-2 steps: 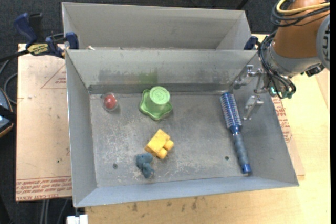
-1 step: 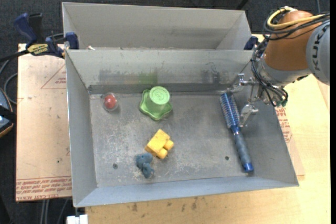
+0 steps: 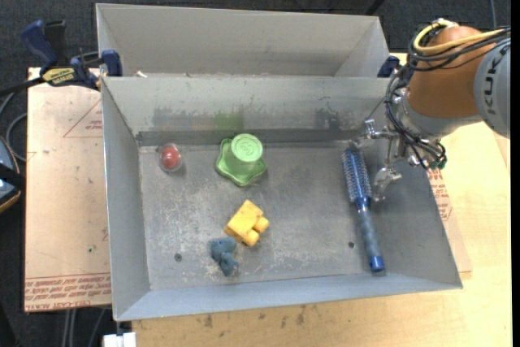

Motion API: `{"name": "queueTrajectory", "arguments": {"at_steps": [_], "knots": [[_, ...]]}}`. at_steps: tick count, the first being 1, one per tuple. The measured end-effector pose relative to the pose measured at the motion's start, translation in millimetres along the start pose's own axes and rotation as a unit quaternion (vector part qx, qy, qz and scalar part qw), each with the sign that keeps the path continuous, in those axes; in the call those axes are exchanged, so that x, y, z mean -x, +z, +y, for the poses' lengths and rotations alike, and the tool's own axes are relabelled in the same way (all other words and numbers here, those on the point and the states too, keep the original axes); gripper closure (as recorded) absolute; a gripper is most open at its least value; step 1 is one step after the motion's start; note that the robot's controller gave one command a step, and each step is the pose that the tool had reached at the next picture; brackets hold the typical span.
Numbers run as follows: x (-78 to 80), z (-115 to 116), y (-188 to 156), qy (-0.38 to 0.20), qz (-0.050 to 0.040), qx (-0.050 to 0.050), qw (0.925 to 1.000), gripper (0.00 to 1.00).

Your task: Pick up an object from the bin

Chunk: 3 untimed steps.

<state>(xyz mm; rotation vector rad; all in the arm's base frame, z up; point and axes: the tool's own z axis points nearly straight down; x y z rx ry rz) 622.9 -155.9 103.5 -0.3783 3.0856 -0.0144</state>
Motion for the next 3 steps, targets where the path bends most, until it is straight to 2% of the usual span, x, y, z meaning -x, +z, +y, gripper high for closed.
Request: {"name": "queueTrajectory", "arguments": {"at_steps": [1, 2, 3], "knots": [[-21.9, 18.5, 10.7, -0.162, 0.0129, 0.009, 0.9867, 0.00], [-19.6, 21.4, 10.0, -0.163, 0.0098, 0.011, 0.9865, 1.00], [-16.2, 9.3, -112.9, -0.195, 0.0099, 0.007, 0.9807, 1.00]]}}
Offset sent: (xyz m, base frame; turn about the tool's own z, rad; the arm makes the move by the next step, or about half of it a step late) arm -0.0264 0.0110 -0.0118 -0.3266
